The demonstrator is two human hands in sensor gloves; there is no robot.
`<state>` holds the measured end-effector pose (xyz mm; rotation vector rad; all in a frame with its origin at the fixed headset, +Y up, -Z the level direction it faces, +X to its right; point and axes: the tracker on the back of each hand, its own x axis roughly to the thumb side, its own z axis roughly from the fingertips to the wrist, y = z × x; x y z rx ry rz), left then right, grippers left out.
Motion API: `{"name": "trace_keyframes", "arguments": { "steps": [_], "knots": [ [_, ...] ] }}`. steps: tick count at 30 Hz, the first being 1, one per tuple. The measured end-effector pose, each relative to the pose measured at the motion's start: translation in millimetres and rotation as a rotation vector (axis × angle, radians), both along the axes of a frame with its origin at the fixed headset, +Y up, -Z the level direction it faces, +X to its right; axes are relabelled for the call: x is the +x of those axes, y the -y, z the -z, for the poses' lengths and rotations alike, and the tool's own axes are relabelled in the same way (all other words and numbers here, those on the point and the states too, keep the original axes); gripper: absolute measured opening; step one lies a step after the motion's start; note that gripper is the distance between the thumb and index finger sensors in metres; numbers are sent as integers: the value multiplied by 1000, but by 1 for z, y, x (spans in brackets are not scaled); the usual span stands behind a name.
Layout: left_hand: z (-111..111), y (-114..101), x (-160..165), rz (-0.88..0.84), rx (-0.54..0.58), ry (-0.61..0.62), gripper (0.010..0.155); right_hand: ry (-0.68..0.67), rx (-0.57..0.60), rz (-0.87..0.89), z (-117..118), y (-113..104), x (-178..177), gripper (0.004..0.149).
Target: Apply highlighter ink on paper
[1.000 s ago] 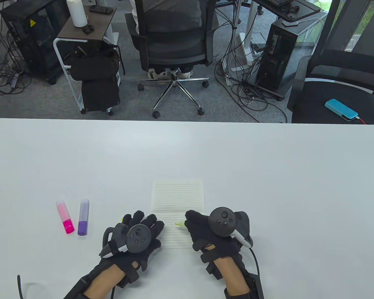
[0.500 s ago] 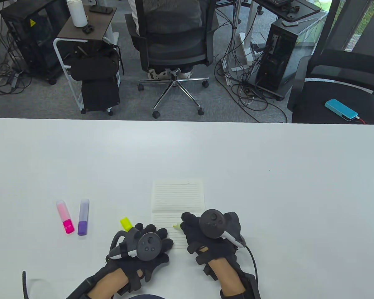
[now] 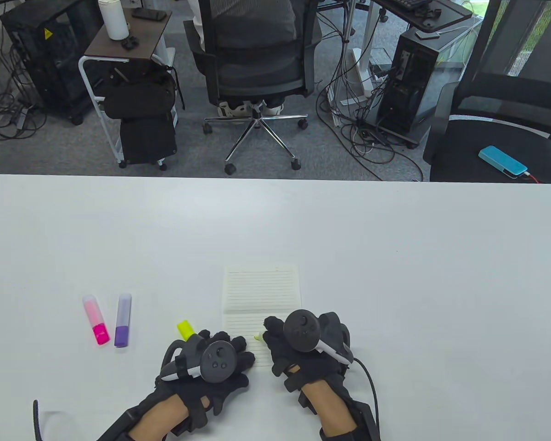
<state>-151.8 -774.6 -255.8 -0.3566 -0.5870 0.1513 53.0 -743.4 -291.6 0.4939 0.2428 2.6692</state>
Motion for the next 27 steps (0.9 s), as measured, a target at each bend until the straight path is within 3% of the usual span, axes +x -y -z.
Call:
{"name": "trace_keyframes", "arguments": {
  "steps": [7,16,27],
  "knots": [
    [0,0,-1,0,-18,-5,62,-16,-60,-19,-3,-7,1,41],
    [1,0,-1,0,-30,-4,62,9,17,13,-3,-5,0,42],
    [1,0,-2,2,-39,-5,63,78,-25,-34,1,-4,8,42]
  ]
}}
